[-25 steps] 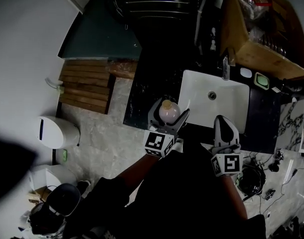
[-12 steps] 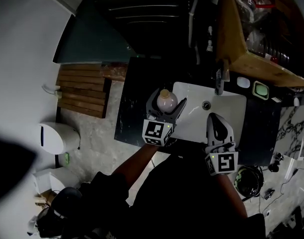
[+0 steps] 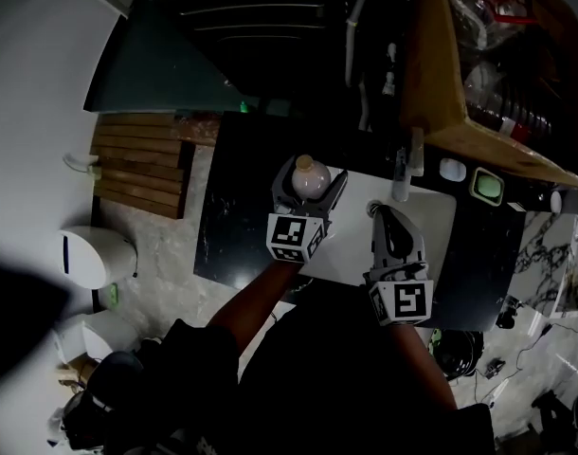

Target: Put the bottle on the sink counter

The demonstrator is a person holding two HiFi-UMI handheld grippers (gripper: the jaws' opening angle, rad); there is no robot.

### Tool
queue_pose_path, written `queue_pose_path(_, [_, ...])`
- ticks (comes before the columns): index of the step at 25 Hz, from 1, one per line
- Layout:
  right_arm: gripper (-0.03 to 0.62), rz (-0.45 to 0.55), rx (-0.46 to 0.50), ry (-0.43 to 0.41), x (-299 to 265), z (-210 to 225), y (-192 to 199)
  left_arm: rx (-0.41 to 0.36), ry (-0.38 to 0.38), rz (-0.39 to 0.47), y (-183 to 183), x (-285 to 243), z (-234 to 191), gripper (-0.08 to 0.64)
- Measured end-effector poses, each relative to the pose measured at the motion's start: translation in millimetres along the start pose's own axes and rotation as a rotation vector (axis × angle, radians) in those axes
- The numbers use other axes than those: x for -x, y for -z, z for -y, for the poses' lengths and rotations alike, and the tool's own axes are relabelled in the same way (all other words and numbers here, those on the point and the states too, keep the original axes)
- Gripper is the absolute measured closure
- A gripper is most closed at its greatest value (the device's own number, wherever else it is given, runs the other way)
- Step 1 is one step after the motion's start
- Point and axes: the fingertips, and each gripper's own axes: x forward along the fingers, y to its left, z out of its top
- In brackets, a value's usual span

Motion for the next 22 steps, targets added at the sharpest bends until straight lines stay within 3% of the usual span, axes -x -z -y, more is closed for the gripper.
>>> queue_pose_path(8, [0.554,-0.05,-0.012,0.0,-28.5,12.6,20.5,-0.002,-0.016,0.014,3.6,-37.8,-0.4,0.156])
queue_pose_path(15, [0.554,-0.094,-0.021,-0.011,-42.9,19.4,28.7,-0.052,-0.025,0.002,32.5,-63.4,-7.9,0.156])
queue_pose_path(22, [0.554,-0.097,-0.055,-0.034,-51.1,22.5,27.6,-0.032,-0.04,-0.02,57.9,-89.9,-12.5,0.156])
